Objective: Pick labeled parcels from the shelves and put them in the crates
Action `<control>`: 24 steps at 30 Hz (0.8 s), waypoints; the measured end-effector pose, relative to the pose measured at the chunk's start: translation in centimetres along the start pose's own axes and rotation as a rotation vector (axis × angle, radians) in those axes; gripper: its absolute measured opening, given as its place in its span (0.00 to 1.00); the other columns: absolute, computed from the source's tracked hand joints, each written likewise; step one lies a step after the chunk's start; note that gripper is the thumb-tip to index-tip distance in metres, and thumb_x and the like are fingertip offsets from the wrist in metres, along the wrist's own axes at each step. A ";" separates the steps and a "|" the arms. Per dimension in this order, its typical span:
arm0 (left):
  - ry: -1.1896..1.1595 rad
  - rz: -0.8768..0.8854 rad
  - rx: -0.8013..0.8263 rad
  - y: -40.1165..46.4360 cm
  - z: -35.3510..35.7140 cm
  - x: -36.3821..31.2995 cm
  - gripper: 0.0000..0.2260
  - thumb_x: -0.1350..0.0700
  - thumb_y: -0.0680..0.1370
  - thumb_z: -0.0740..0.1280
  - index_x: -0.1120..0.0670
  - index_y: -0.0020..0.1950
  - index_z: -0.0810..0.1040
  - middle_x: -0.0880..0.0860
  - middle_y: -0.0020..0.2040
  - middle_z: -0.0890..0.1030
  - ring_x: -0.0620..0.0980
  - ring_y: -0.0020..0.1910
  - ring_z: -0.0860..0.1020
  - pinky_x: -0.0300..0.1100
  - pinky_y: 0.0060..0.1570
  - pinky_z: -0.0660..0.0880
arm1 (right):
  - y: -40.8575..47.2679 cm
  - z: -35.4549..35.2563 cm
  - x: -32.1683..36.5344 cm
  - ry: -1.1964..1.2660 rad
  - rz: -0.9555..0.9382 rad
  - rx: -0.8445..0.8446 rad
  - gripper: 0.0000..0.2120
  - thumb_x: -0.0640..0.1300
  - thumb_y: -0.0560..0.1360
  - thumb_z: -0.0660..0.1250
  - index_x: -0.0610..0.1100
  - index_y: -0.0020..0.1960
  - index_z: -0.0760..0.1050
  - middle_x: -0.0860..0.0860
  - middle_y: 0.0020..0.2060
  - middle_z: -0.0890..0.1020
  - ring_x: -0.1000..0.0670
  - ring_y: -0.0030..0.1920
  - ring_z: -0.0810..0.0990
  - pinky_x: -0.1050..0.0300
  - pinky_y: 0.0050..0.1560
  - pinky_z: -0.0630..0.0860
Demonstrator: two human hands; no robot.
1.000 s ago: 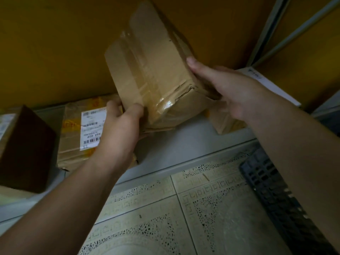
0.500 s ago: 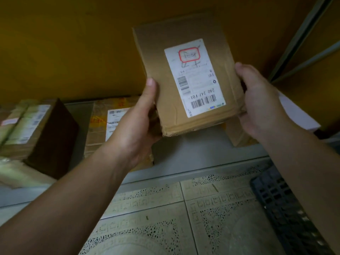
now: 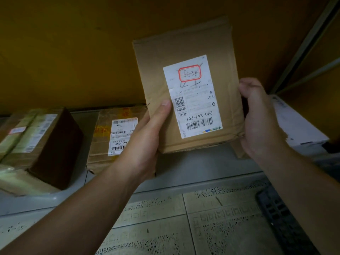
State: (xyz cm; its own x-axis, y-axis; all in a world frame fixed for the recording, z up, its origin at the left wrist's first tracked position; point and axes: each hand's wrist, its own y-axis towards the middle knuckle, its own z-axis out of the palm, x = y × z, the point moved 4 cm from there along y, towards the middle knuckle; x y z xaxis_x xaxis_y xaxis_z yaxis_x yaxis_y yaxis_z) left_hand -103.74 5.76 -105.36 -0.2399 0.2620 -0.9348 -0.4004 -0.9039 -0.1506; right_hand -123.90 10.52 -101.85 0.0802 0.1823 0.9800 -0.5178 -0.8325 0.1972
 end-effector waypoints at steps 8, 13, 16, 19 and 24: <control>-0.047 0.008 -0.050 0.5 -0.1 0.8 0.31 0.39 0.70 0.71 0.46 0.73 0.79 0.46 0.61 0.88 0.46 0.61 0.86 0.50 0.68 0.76 | 0.4 -0.2 -0.9 0.038 -0.056 0.021 0.08 0.51 0.76 0.62 0.58 0.42 0.79 0.53 0.44 0.82 0.50 0.49 0.81 0.44 0.52 0.74; -0.026 0.002 -0.046 1.1 -0.1 1.2 0.29 0.39 0.74 0.74 0.46 0.74 0.79 0.46 0.62 0.87 0.47 0.63 0.85 0.53 0.72 0.73 | 0.6 -0.4 -1.0 0.051 -0.062 0.014 0.10 0.50 0.76 0.61 0.59 0.40 0.79 0.57 0.41 0.82 0.55 0.45 0.80 0.46 0.51 0.73; -0.021 -0.002 -0.036 1.5 -0.1 1.6 0.27 0.40 0.76 0.73 0.47 0.74 0.79 0.46 0.63 0.87 0.48 0.63 0.85 0.53 0.73 0.73 | 0.6 -0.5 -1.4 0.052 -0.051 0.011 0.11 0.50 0.76 0.62 0.60 0.39 0.79 0.58 0.41 0.83 0.54 0.46 0.81 0.46 0.51 0.73; -0.014 -0.012 -0.031 1.6 -0.1 1.7 0.25 0.41 0.79 0.72 0.49 0.74 0.79 0.47 0.63 0.87 0.48 0.64 0.85 0.53 0.73 0.73 | 0.5 -0.6 -1.6 0.047 -0.047 0.008 0.11 0.51 0.76 0.62 0.61 0.39 0.79 0.58 0.42 0.83 0.53 0.48 0.82 0.45 0.53 0.74; 0.059 -0.033 -0.054 1.6 0.1 1.5 0.19 0.42 0.83 0.67 0.49 0.70 0.82 0.46 0.59 0.88 0.46 0.61 0.86 0.52 0.73 0.74 | 0.6 -0.8 -1.9 0.065 -0.022 0.030 0.09 0.57 0.76 0.64 0.54 0.50 0.80 0.43 0.56 0.84 0.38 0.61 0.83 0.27 0.67 0.75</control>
State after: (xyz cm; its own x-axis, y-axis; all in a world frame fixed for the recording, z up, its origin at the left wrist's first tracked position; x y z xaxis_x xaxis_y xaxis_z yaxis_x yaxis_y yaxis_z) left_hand -104.81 4.71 -107.01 -0.1742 0.2729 -0.9461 -0.3587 -0.9124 -0.1971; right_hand -125.01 10.12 -103.64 0.0358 0.2334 0.9717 -0.4902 -0.8432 0.2206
